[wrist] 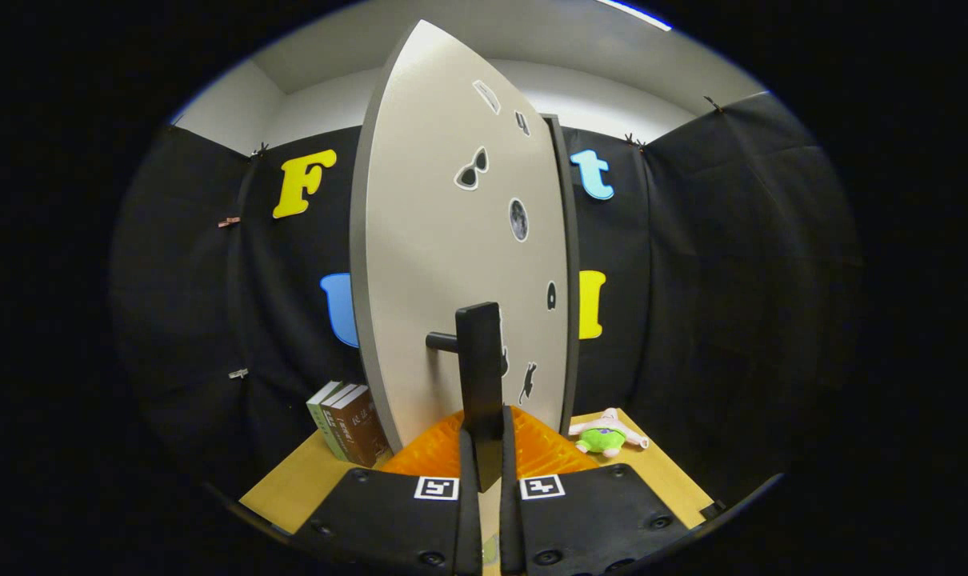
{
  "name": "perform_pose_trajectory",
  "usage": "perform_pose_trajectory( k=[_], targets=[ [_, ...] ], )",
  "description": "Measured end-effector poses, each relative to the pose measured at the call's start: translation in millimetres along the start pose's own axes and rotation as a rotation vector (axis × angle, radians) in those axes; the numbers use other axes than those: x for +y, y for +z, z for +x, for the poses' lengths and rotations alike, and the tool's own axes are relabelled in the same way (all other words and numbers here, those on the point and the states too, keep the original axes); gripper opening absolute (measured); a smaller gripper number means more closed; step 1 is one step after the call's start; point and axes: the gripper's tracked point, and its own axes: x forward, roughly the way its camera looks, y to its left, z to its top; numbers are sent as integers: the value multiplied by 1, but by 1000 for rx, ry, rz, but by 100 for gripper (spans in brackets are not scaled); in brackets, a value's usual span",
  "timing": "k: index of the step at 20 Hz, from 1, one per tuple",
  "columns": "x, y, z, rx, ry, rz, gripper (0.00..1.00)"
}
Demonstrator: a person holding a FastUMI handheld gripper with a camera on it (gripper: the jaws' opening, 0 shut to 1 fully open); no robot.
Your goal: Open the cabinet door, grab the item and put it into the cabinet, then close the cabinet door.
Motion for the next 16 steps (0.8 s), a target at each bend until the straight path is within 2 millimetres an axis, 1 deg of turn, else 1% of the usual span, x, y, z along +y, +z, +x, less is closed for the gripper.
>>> perform_pose_trajectory(
  k=[5,8,10,12,13,14,15,16],
  targets=[
    [-28,1,-8,5,-96,33,12],
    [-42,11,-11,-21,-134,44,12],
    [-54,15,-11,-36,-165,23,12],
    [-72,19,-10,-43,-204,-9,7],
    [-76,18,-10,-38,-199,15,6],
    [-75,19,-11,-37,-194,35,6],
    [-74,18,-10,-37,-193,32,6],
    [-77,18,-11,-39,-186,15,6]
  ],
)
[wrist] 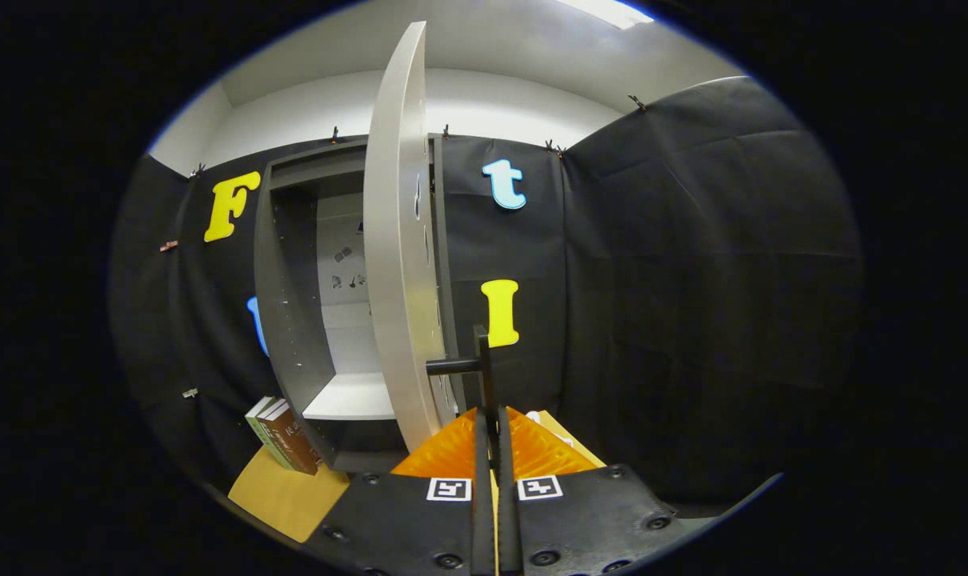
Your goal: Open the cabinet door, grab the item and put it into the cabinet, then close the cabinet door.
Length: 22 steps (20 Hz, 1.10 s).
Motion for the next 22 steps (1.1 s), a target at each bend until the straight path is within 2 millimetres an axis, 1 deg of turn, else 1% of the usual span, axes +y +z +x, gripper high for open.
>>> perform_pose_trajectory(
  k=[2,5,9,11,13,15,18,20,21,22],
  targets=[
    [-7,2,-1,-4,10,-28,6],
    [-26,5,0,-25,-45,-103,6],
    [-38,6,-3,-23,-91,-130,7],
    [-35,6,-7,-24,-101,-111,9],
    [-35,11,-7,-44,-116,-95,9],
    [-30,17,-18,-75,-110,-65,10],
    [0,20,-38,-105,-50,-34,53],
    [18,12,-49,-106,-5,-28,81],
    [25,3,-54,-98,5,-40,96],
    [32,-12,-57,-74,12,-57,96]
  ],
)
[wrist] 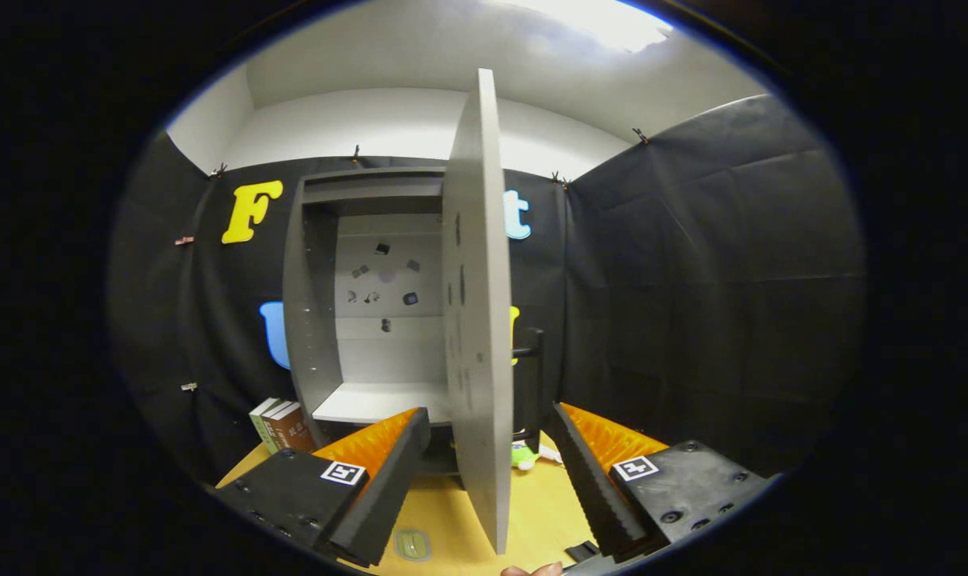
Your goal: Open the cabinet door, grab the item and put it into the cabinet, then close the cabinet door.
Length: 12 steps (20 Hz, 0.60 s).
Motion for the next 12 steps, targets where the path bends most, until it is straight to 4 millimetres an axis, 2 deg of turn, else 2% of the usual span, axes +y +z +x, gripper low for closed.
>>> perform_pose_trajectory(
  k=[3,7,9,12],
  targets=[
    [39,-56,-5,125,63,-23,98],
    [86,-151,-2,325,126,47,98],
    [99,-198,3,405,146,35,98],
    [110,-256,13,501,156,26,98]
  ],
)
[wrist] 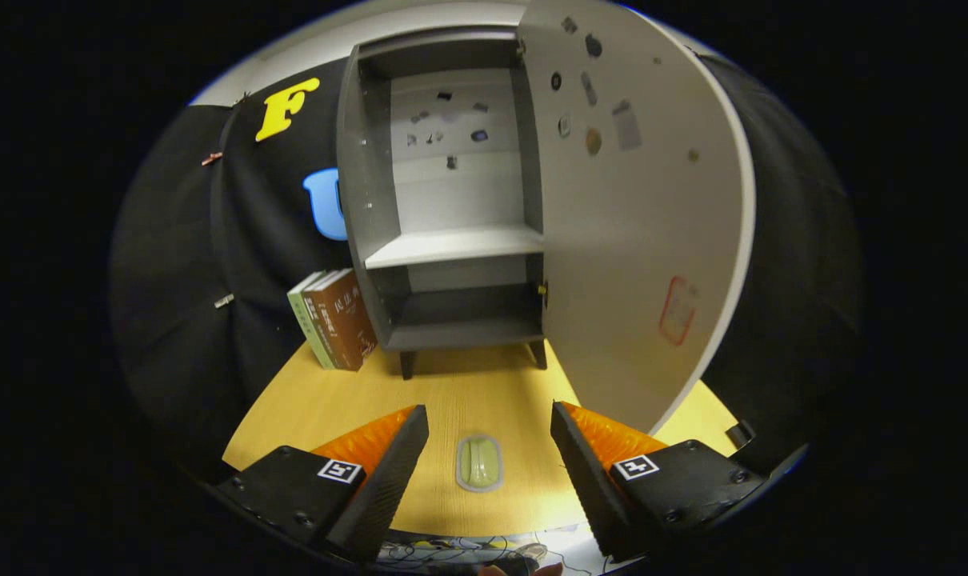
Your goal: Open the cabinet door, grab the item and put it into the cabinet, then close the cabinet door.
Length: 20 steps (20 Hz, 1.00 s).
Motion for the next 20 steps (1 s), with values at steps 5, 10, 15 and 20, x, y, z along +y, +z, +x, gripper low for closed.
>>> perform_pose_trajectory(
  k=[5,10,15,20],
  targets=[
    [9,-66,60,143,8,-17,99],
    [15,-132,108,287,5,-54,99],
    [13,-173,139,368,-20,-71,81],
    [4,-195,156,409,-45,-58,53]
  ],
)
